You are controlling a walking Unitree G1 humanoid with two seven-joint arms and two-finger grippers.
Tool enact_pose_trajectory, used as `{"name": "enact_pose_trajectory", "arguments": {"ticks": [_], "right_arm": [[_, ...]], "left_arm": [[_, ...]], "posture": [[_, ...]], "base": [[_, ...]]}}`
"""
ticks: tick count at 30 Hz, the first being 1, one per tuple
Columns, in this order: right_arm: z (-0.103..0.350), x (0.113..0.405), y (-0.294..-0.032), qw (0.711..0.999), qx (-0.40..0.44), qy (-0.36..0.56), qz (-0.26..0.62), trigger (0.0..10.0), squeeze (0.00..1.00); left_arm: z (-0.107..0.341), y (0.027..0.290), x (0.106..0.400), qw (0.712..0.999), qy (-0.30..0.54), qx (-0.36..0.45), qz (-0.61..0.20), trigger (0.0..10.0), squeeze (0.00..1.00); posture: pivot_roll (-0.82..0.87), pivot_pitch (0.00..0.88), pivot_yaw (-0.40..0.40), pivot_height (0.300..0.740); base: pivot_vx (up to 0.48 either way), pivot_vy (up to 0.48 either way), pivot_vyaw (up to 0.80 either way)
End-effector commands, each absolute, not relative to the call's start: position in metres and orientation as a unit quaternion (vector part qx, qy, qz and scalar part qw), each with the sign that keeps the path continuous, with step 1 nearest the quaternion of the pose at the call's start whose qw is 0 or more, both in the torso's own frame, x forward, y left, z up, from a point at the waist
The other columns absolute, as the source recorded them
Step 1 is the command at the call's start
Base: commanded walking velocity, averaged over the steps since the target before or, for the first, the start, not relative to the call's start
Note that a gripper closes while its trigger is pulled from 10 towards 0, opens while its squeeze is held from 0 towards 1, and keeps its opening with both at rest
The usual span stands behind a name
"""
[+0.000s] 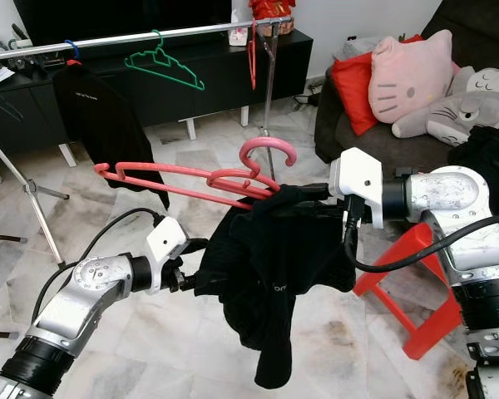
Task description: Hang hanger
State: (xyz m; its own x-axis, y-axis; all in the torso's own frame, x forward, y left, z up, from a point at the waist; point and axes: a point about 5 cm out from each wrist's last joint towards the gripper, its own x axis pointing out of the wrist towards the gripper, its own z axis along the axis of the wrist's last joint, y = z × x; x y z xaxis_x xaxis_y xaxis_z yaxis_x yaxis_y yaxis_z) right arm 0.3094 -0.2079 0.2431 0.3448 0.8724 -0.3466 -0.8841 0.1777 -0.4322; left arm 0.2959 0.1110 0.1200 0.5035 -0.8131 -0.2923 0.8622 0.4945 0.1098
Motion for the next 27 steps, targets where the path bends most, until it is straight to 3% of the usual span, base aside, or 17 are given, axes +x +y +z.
{"name": "enact_pose_trajectory", "arguments": {"ticks": [1,2,4,5,7,9,10,11,12,13,20,21,22,27], "right_arm": [[0.262,0.307,-0.209,0.766,-0.304,-0.022,0.566,0.0,0.00],[0.262,0.306,-0.209,0.766,-0.303,-0.021,0.566,0.0,0.00],[0.263,0.306,-0.209,0.766,-0.303,-0.021,0.566,0.0,0.00],[0.264,0.306,-0.208,0.766,-0.302,-0.023,0.566,0.0,0.00],[0.264,0.307,-0.206,0.766,-0.304,-0.024,0.566,0.0,0.00],[0.265,0.308,-0.204,0.764,-0.302,-0.028,0.570,0.0,0.00],[0.266,0.308,-0.203,0.764,-0.301,-0.029,0.570,0.0,0.00],[0.267,0.307,-0.202,0.763,-0.302,-0.031,0.571,0.0,0.00],[0.268,0.307,-0.201,0.761,-0.303,-0.035,0.573,0.0,0.00],[0.269,0.308,-0.200,0.762,-0.303,-0.037,0.571,0.0,0.00],[0.269,0.308,-0.201,0.763,-0.305,-0.035,0.569,0.0,0.00],[0.269,0.307,-0.201,0.763,-0.305,-0.035,0.569,0.0,0.00],[0.269,0.308,-0.201,0.763,-0.305,-0.034,0.568,0.0,0.00],[0.268,0.309,-0.203,0.766,-0.305,-0.032,0.564,0.0,0.00]], "left_arm": [[0.121,0.110,0.298,0.858,0.107,0.128,-0.485,10.0,0.00],[0.121,0.111,0.297,0.859,0.113,0.123,-0.485,7.7,0.00],[0.121,0.112,0.297,0.859,0.114,0.121,-0.484,7.7,0.00],[0.121,0.113,0.297,0.860,0.115,0.116,-0.482,0.0,0.00],[0.121,0.113,0.297,0.861,0.116,0.119,-0.482,0.0,0.00],[0.121,0.111,0.298,0.860,0.117,0.119,-0.482,1.1,0.00],[0.121,0.110,0.298,0.860,0.118,0.118,-0.483,1.1,0.00],[0.120,0.108,0.298,0.859,0.119,0.117,-0.484,2.7,0.00],[0.120,0.105,0.298,0.858,0.122,0.116,-0.486,8.0,0.00],[0.118,0.104,0.298,0.858,0.123,0.119,-0.484,10.0,0.00],[0.115,0.094,0.298,0.864,0.127,0.109,-0.474,10.0,0.00],[0.115,0.094,0.298,0.865,0.127,0.108,-0.474,5.5,0.00],[0.115,0.095,0.298,0.865,0.127,0.108,-0.473,0.0,0.00],[0.115,0.098,0.298,0.866,0.130,0.107,-0.471,0.0,0.00]], "posture": [[-0.16,0.048,-0.038,0.740],[-0.16,0.047,-0.039,0.740],[-0.16,0.047,-0.039,0.740],[-0.16,0.042,-0.039,0.740],[-0.17,0.040,-0.039,0.740],[-0.16,0.038,-0.040,0.740],[-0.16,0.038,-0.040,0.740],[-0.16,0.036,-0.040,0.740],[-0.16,0.035,-0.040,0.740],[-0.16,0.035,-0.040,0.740],[-0.17,0.034,-0.040,0.740],[-0.17,0.037,-0.041,0.740],[-0.17,0.038,-0.041,0.740],[-0.17,0.040,-0.040,0.740]], "base": [[0.000,0.000,0.00],[0.000,0.000,0.00],[0.000,0.000,0.00],[0.000,0.000,0.00],[0.000,0.000,0.00],[0.000,0.000,0.00],[0.000,0.000,0.00],[0.000,0.000,0.00],[0.000,0.000,0.00],[0.000,0.000,0.00],[0.000,0.000,0.00],[0.000,0.000,0.00],[0.000,0.000,0.00],[0.000,0.000,0.00]]}}
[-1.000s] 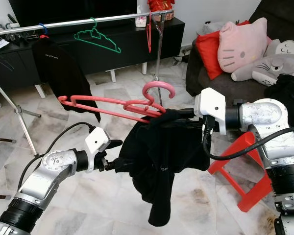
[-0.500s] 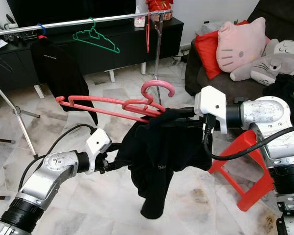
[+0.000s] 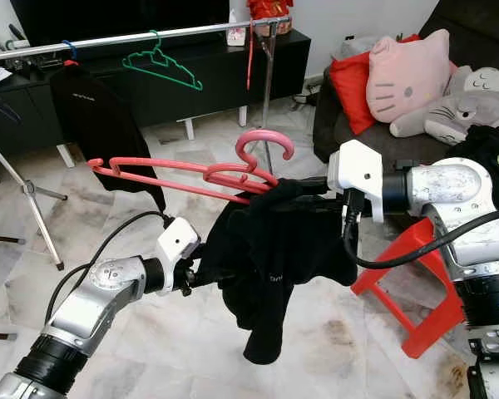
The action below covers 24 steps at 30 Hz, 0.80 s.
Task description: Hang hanger
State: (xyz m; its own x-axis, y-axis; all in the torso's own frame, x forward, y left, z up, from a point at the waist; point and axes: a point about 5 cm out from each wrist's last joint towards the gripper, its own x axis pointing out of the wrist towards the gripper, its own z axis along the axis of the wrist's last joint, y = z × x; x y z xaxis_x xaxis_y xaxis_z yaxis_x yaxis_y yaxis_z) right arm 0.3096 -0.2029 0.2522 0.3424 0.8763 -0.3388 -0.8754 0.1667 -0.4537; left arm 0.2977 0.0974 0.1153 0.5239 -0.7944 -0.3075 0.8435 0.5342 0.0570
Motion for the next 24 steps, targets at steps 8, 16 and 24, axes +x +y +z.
{"name": "enact_pose_trajectory", "arguments": {"ticks": [8,16,24], "right_arm": [[0.2655,0.3115,-0.2017,0.771,-0.306,-0.031,0.558,0.0,0.00],[0.2656,0.3126,-0.2001,0.772,-0.305,-0.033,0.556,0.0,0.00],[0.2639,0.3131,-0.1987,0.773,-0.304,-0.033,0.556,0.0,0.00]], "left_arm": [[0.1155,0.0953,0.2958,0.864,0.126,0.102,-0.476,0.0,0.00],[0.1151,0.0945,0.2955,0.862,0.126,0.104,-0.479,0.0,0.00],[0.1150,0.0944,0.2949,0.862,0.127,0.105,-0.480,0.0,0.00]], "posture": [[-0.16,0.042,-0.040,0.740],[-0.16,0.049,-0.041,0.740],[-0.16,0.049,-0.041,0.740]], "base": [[0.000,0.000,0.00],[0.000,0.000,0.00],[0.000,0.000,0.00]]}}
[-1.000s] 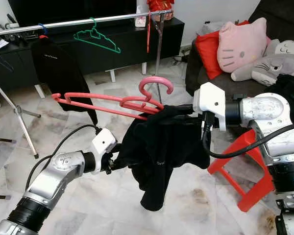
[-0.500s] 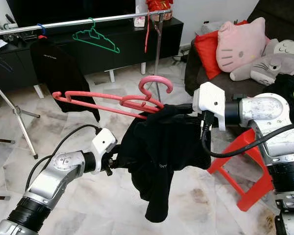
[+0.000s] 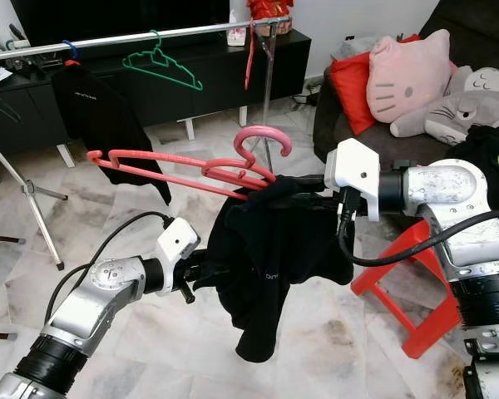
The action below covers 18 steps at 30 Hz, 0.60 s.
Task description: Hang hanger
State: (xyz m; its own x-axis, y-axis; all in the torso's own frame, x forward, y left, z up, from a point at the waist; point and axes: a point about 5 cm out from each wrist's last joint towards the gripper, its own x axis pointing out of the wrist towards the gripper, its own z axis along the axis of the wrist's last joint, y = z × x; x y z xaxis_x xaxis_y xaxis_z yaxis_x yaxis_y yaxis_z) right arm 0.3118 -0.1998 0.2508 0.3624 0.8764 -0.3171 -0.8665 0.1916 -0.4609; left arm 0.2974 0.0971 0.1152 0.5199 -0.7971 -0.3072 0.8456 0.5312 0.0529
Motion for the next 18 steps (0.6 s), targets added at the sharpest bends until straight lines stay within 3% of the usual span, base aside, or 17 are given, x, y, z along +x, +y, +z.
{"name": "enact_pose_trajectory", "arguments": {"ticks": [1,18], "right_arm": [[0.2639,0.3131,-0.1987,0.773,-0.304,-0.033,0.556,0.0,0.00],[0.2639,0.3131,-0.1987,0.773,-0.304,-0.033,0.556,0.0,0.00]], "left_arm": [[0.1150,0.0944,0.2949,0.862,0.127,0.105,-0.480,0.0,0.00],[0.1150,0.0944,0.2949,0.862,0.127,0.105,-0.480,0.0,0.00]], "posture": [[-0.16,0.049,-0.041,0.740],[-0.16,0.049,-0.041,0.740]], "base": [[0.000,0.000,0.00],[0.000,0.000,0.00]]}}
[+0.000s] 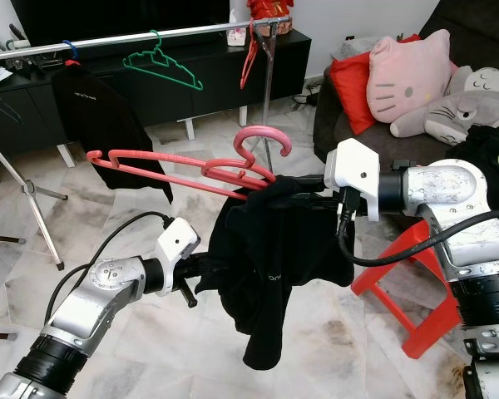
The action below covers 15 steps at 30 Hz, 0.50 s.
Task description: Hang hanger
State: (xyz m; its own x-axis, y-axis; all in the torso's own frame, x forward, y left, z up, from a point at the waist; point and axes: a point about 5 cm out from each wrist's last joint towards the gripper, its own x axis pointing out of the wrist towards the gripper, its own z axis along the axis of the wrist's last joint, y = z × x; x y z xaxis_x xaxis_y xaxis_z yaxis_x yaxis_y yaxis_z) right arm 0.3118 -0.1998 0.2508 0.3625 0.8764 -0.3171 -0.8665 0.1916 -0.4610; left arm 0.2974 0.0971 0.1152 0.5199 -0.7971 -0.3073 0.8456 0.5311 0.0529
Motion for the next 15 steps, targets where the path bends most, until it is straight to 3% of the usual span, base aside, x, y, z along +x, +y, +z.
{"name": "enact_pose_trajectory", "arguments": {"ticks": [1,9,11,15], "right_arm": [[0.264,0.313,-0.199,0.773,-0.304,-0.033,0.556,0.0,0.00],[0.264,0.313,-0.199,0.773,-0.304,-0.033,0.556,0.0,0.00],[0.236,0.302,-0.204,0.766,-0.276,-0.002,0.580,0.0,0.00],[0.228,0.301,-0.205,0.769,-0.269,0.009,0.580,0.0,0.00]], "left_arm": [[0.115,0.094,0.295,0.862,0.127,0.105,-0.480,0.0,0.00],[0.115,0.094,0.295,0.862,0.127,0.105,-0.480,0.0,0.00],[0.101,0.145,0.307,0.901,0.173,0.151,-0.367,0.0,0.00],[0.101,0.147,0.307,0.903,0.169,0.150,-0.364,0.0,0.00]], "posture": [[-0.16,0.049,-0.041,0.740],[-0.16,0.049,-0.041,0.740],[-0.14,0.064,-0.033,0.740],[-0.15,0.061,-0.030,0.740]], "base": [[0.000,0.000,0.00],[0.000,0.000,0.00],[0.000,0.000,0.00],[0.000,0.000,0.00]]}}
